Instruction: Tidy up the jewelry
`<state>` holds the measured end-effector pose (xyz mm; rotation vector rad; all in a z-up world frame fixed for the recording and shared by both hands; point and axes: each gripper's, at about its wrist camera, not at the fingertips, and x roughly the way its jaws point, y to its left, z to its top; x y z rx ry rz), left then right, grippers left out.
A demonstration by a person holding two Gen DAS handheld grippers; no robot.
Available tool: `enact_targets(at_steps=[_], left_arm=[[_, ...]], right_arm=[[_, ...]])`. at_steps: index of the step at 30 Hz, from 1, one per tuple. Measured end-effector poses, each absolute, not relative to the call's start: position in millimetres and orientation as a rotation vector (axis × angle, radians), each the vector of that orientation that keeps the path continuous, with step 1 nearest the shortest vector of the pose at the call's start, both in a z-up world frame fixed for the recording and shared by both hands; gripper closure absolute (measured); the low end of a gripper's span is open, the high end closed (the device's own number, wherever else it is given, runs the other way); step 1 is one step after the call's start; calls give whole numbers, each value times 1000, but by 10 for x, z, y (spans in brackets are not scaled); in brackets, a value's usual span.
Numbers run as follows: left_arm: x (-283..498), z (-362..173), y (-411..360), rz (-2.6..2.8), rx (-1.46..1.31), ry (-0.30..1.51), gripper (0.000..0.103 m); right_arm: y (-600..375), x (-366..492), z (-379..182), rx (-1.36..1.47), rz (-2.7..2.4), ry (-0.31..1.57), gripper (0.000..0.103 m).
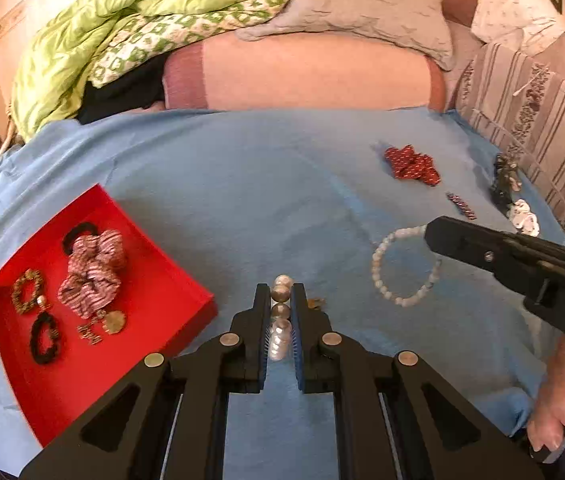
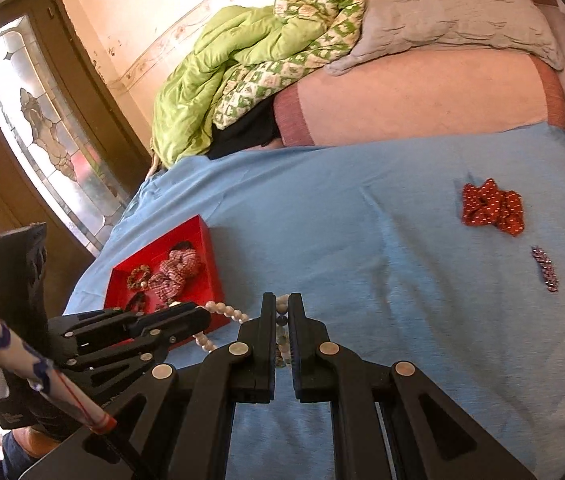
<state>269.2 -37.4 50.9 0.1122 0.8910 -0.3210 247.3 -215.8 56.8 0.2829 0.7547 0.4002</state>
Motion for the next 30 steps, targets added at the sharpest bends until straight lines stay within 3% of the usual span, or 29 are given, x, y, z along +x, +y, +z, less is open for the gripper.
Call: enact_targets(at_steps=[16,30], left_arm=[[2654,821,233,-230,6,845,93],[2714,685,1111,-81,-99,898,93]], right_arm=[[-1819,2406,749,255,450,727,97],[-949,2492,783,252,599,747,97]])
